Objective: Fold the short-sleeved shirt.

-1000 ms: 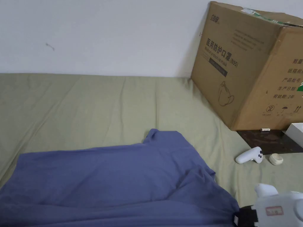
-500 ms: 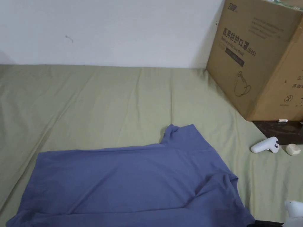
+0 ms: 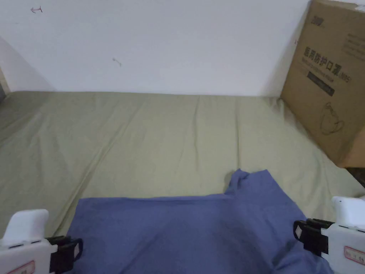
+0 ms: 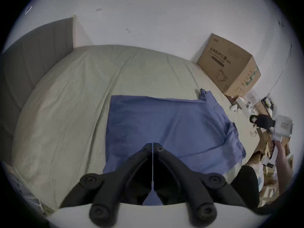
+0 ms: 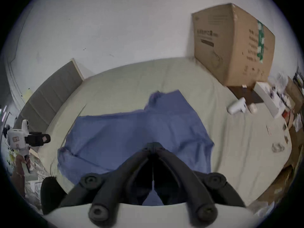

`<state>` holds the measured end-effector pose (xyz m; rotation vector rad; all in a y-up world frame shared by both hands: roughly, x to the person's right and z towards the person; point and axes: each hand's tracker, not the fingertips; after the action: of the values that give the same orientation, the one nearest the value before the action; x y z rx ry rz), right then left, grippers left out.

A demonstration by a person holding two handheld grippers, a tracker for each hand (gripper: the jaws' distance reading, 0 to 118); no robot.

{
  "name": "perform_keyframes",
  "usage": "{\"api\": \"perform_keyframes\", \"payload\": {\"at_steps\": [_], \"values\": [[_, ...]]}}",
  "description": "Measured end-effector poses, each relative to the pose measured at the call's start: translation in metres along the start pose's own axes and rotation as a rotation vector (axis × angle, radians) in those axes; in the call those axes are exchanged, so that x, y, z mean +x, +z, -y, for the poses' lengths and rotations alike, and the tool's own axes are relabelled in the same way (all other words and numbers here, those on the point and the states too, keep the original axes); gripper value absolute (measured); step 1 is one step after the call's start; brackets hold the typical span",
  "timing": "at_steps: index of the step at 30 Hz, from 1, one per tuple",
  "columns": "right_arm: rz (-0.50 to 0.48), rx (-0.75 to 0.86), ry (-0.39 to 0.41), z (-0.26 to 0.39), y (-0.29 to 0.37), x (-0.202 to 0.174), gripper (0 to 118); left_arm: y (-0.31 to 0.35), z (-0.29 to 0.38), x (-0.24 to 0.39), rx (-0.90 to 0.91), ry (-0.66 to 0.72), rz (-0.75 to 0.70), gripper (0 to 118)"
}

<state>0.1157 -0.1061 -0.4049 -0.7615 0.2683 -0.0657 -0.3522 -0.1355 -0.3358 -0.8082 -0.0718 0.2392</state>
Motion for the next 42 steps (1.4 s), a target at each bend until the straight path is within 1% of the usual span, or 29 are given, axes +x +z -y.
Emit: {"api": "perform_keyframes", "payload": {"at_steps": [3,6,8,9,10,12,13,14,15,16,18,19,20,21,22,23,24,26,27,28,29,30,31,32,33,36,38,41,42], "values": [[-0.053,-0.011,0.007,-0.018,-0.022,-0.007,0,-0.030,-0.031,-0.011,-0.017,0.014,0.012,0],[-0.052,-0.017,0.034,-0.025,-0.038,-0.009,0,-0.073,-0.072,-0.045,-0.061,0.074,-0.040,0],[-0.055,-0.042,0.044,-0.029,-0.047,-0.007,0,-0.103,-0.094,-0.070,-0.095,0.106,-0.021,0],[-0.059,-0.055,0.045,-0.027,-0.053,-0.004,0,-0.118,-0.103,-0.082,-0.106,0.110,-0.010,3],[-0.061,-0.065,0.042,-0.027,-0.056,0.000,0,-0.131,-0.109,-0.090,-0.122,0.109,-0.012,17],[-0.059,-0.087,0.022,-0.025,-0.063,0.007,0,-0.151,-0.114,-0.097,-0.161,0.097,-0.041,96],[-0.056,-0.098,0.007,-0.022,-0.069,0.014,0,-0.163,-0.112,-0.100,-0.194,0.094,-0.067,118],[-0.055,-0.110,-0.012,-0.021,-0.073,0.019,0,-0.174,-0.111,-0.104,-0.210,0.093,-0.071,114],[-0.055,-0.120,-0.032,-0.020,-0.077,0.024,0,-0.181,-0.110,-0.108,-0.185,0.092,-0.069,112],[-0.051,-0.124,-0.043,-0.019,-0.080,0.028,0,-0.194,-0.109,-0.115,-0.204,0.083,-0.088,113],[-0.030,-0.130,-0.046,-0.015,-0.085,0.032,0,-0.213,-0.103,-0.120,-0.244,0.069,-0.114,113],[-0.020,-0.135,-0.049,-0.016,-0.089,0.036,0,-0.221,-0.100,-0.122,-0.261,0.060,-0.118,110],[-0.014,-0.140,-0.053,-0.017,-0.093,0.040,0,-0.228,-0.100,-0.122,-0.303,0.051,-0.101,98],[-0.013,-0.147,-0.056,-0.018,-0.096,0.042,0,-0.231,-0.097,-0.121,-0.329,0.037,-0.082,92],[-0.011,-0.154,-0.059,-0.022,-0.102,0.047,0,-0.232,-0.094,-0.115,-0.334,-0.023,-0.131,86],[-0.006,-0.159,-0.061,-0.026,-0.108,0.052,0,-0.228,-0.093,-0.109,-0.324,-0.114,-0.166,74],[0.000,-0.160,-0.063,-0.033,-0.115,0.057,0,-0.222,-0.099,-0.109,-0.313,-0.145,-0.144,56],[0.006,-0.151,-0.074,-0.049,-0.127,0.065,0,-0.211,-0.101,-0.107,-0.299,-0.180,-0.154,34],[0.019,-0.135,-0.082,-0.059,-0.136,0.070,0,-0.206,-0.102,-0.106,-0.290,-0.151,-0.118,14],[0.023,-0.126,-0.087,-0.069,-0.146,0.075,0,-0.195,-0.106,-0.098,-0.268,-0.160,-0.133,6],[0.022,-0.125,-0.091,-0.080,-0.160,0.085,5,-0.188,-0.109,-0.097,-0.256,-0.142,-0.104,6],[0.023,-0.125,-0.098,-0.091,-0.175,0.091,26,-0.182,-0.110,-0.096,-0.238,-0.118,-0.062,6],[0.025,-0.136,-0.104,-0.100,-0.189,0.096,62,-0.176,-0.111,-0.094,-0.222,-0.118,-0.059,6],[0.026,-0.187,-0.108,-0.108,-0.209,0.102,106,-0.165,-0.115,-0.083,-0.207,-0.128,-0.066,6],[0.030,-0.206,-0.117,-0.113,-0.227,0.110,117,-0.158,-0.115,-0.080,-0.193,-0.131,-0.061,6],[0.103,-0.289,-0.122,-0.122,-0.272,0.125,117,-0.143,-0.117,-0.072,-0.159,-0.133,-0.045,6],[0.136,-0.321,-0.140,-0.119,-0.299,0.137,117,-0.139,-0.112,-0.070,-0.150,-0.133,-0.043,6],[0.133,-0.381,-0.172,-0.114,-0.325,0.151,116,-0.140,-0.111,-0.078,-0.159,-0.130,-0.037,6],[0.133,-0.397,-0.163,-0.112,-0.328,0.152,113,-0.139,-0.109,-0.078,-0.161,-0.131,-0.039,6]]}}
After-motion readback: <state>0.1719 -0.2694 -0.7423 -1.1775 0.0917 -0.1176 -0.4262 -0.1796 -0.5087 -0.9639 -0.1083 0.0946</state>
